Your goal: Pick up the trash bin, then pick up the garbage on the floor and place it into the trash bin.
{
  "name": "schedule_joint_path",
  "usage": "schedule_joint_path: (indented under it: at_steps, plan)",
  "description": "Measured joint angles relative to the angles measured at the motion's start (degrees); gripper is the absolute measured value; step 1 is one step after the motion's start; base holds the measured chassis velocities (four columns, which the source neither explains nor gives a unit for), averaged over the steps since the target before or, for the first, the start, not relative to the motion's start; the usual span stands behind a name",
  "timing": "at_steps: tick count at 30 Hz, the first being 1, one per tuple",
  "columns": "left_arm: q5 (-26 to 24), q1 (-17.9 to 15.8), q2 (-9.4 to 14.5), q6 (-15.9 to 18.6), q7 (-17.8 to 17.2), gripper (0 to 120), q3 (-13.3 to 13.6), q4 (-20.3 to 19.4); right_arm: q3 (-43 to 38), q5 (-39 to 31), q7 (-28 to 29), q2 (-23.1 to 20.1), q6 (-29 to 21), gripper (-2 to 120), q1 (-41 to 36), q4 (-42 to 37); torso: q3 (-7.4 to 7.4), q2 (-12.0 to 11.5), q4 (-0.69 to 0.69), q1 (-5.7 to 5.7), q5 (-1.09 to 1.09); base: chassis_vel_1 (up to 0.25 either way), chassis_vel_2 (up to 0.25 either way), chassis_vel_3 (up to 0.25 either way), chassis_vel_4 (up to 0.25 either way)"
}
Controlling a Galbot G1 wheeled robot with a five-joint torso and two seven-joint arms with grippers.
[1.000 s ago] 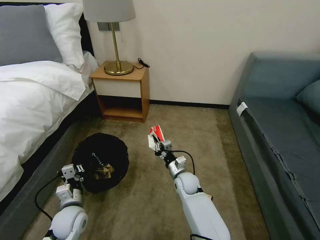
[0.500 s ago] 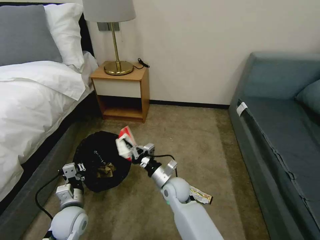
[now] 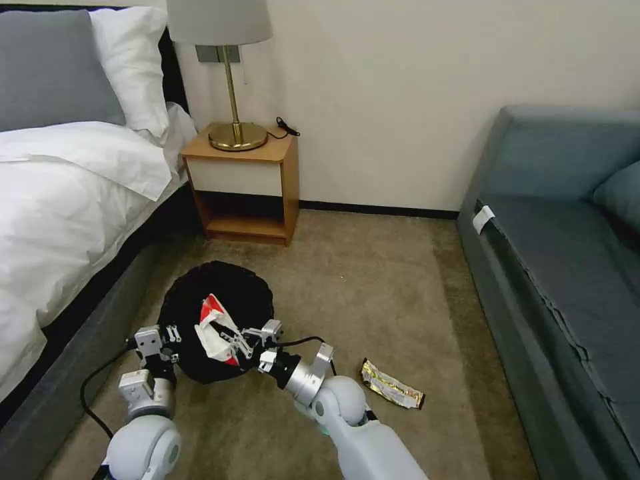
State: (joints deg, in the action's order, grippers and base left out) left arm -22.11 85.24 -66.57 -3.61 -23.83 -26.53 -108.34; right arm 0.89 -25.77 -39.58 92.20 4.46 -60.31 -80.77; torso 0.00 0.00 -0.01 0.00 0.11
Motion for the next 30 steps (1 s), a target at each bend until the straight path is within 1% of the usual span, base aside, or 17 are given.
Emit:
schedule_joint_path:
  at_steps: [8, 11, 16, 18, 19, 22, 23, 24, 25, 26, 29, 30]
  plan:
    - [0.8, 0.1, -0.7, -0.1, 0.0, 2, 0.4, -0.1, -0.1, 1.1, 1.1, 0.0, 3.1, 0, 1.3, 3.1, 0.00, 0.0, 0.00, 0.00, -0.09, 0.000, 0.000, 0.000, 0.000]
    - [1.2, 0.1, -1.1, -0.1, 0.0, 2, 0.5, 0.0, -0.6, 3.2, 2.2, 0.0, 5.0, 0, 2.0, 5.5, 0.00, 0.0, 0.01, 0.00, -0.10, 0.000, 0.000, 0.000, 0.000]
    - [1.6, 0.2, -1.6, -0.2, 0.0, 2, 0.8, 0.0, -1.0, 4.9, 4.2, 0.0, 6.8, 0, 2.8, 7.6, 0.00, 0.0, 0.01, 0.00, -0.11, 0.000, 0.000, 0.000, 0.000]
    - [1.8, 0.4, -1.7, -0.3, 0.0, 2, 0.8, 0.0, -1.2, 5.8, 5.7, 0.0, 7.6, 11, 3.1, 8.4, 0.00, 0.0, 0.01, 0.00, -0.11, 0.000, 0.000, 0.000, 0.000]
    - [1.8, 0.4, -1.7, -0.3, 0.0, 2, 0.8, 0.0, -1.2, 5.8, 5.7, 0.0, 7.6, 11, 3.1, 8.4, 0.00, 0.0, 0.01, 0.00, -0.11, 0.000, 0.000, 0.000, 0.000]
    - [2.0, 0.5, -1.7, -0.6, 0.0, 2, 0.8, 0.1, -1.6, 7.3, 7.3, 0.0, 8.3, 25, 3.3, 9.2, 0.00, 0.0, 0.01, 0.00, -0.11, 0.000, 0.000, 0.000, 0.000]
    - [2.0, 0.5, -1.7, -0.6, 0.0, 2, 0.8, 0.1, -1.6, 7.3, 7.3, 0.0, 8.3, 25, 3.3, 9.2, 0.00, 0.0, 0.01, 0.00, -0.11, 0.000, 0.000, 0.000, 0.000]
    - [2.1, 0.5, -1.7, -0.7, 0.0, 2, 0.8, 0.2, -1.8, 7.8, 7.4, 0.0, 8.5, 29, 3.3, 9.4, 0.00, 0.0, 0.01, 0.00, -0.11, 0.000, 0.000, 0.000, 0.000]
    - [2.1, 0.5, -1.7, -0.8, 0.0, 2, 0.8, 0.2, -1.9, 8.3, 7.5, -0.1, 8.6, 37, 3.2, 9.5, 0.00, 0.0, 0.01, 0.00, -0.11, 0.000, 0.000, 0.000, 0.000]
    - [2.1, 0.5, -1.7, -0.8, 0.0, 2, 0.8, 0.2, -1.9, 8.3, 7.5, -0.1, 8.6, 37, 3.2, 9.5, 0.00, 0.0, 0.01, 0.00, -0.11, 0.000, 0.000, 0.000, 0.000]
    - [2.1, 0.5, -1.6, -0.9, 0.0, 2, 0.8, 0.2, -2.0, 8.8, 7.6, -0.1, 8.7, 48, 2.7, 9.4, 0.00, 0.0, 0.02, 0.00, -0.11, 0.000, 0.000, 0.000, 0.000]
    - [2.1, 0.5, -1.6, -0.9, 0.0, 2, 0.8, 0.2, -2.0, 8.8, 7.6, -0.1, 8.7, 48, 2.7, 9.4, 0.00, 0.0, 0.02, 0.00, -0.11, 0.000, 0.000, 0.000, 0.000]
